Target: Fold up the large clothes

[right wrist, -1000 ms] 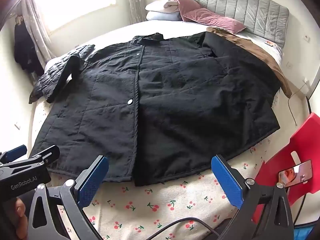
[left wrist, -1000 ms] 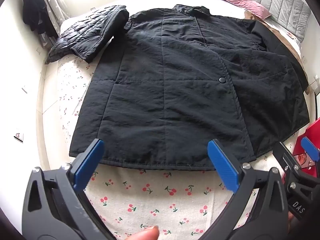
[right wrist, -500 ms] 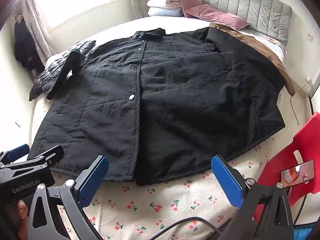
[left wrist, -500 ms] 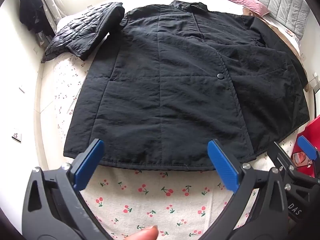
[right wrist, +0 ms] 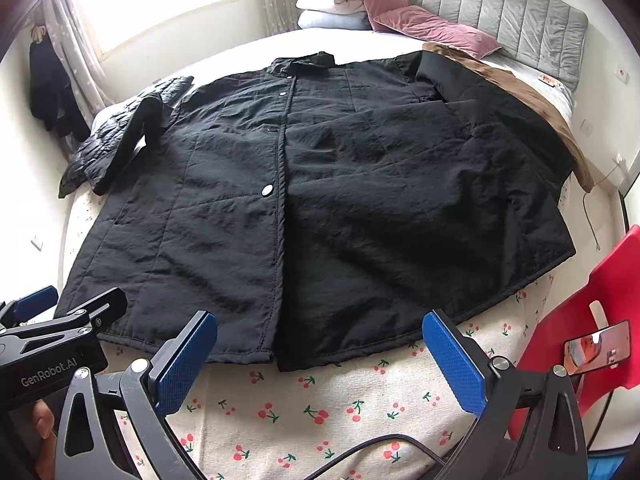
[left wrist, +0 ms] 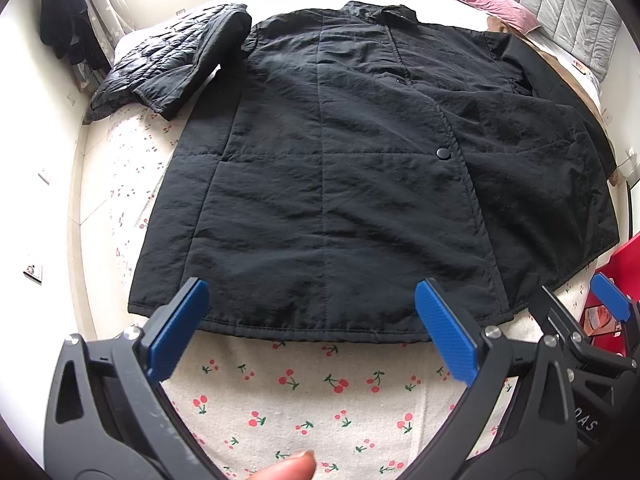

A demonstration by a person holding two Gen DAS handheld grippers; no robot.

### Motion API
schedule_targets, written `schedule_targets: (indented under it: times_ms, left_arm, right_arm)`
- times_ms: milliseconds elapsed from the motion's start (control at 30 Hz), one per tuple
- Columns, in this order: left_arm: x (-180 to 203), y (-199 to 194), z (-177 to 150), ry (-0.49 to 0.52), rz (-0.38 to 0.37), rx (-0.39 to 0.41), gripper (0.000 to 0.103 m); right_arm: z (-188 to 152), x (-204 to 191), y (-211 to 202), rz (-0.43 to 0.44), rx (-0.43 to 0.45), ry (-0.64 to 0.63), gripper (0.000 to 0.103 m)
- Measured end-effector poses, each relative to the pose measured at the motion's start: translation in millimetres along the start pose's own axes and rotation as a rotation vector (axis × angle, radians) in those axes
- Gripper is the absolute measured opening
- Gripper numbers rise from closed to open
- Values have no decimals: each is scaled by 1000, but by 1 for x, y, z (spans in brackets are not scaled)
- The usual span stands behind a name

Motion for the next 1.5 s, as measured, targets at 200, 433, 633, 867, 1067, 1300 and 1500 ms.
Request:
schedule_targets:
  times_ms: [200, 433, 633, 867, 1067, 1300, 1500]
  left_arm:
    - [-2, -3, 2, -5, 0, 5, 103]
    - [-3, -4, 2, 0, -1, 3, 103]
    - [-3, -3, 2, -2, 0, 1, 103]
    - [-3, -4, 1, -2, -1, 3, 103]
    - [-3, -3, 1, -4, 0, 0, 103]
    - [-3, -3, 0, -4, -2, -2, 103]
    - [-3, -2, 0, -6, -1, -4, 103]
  right_arm:
    - [1, -2, -1, 0, 0, -6, 103]
    - [1, -2, -1, 0, -1, -7, 103]
    - [2, -1, -1, 1, 3, 0, 103]
    - [1, -1, -1, 2, 2, -1, 103]
    - [1, -1, -1, 1, 2, -1, 103]
    - [1, -1, 0, 1, 1, -2, 103]
    - [2, -1, 1, 0, 0, -2, 103]
Point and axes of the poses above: each gripper's, at about its wrist camera, not at the fingertips, and y roughly the way its jaws point, x to its right, z to its top, the point moved 7 cm from there along y, roughly the way its jaws point, and after that the axes turned 10 degrees about -z, right-handed, at the moved point
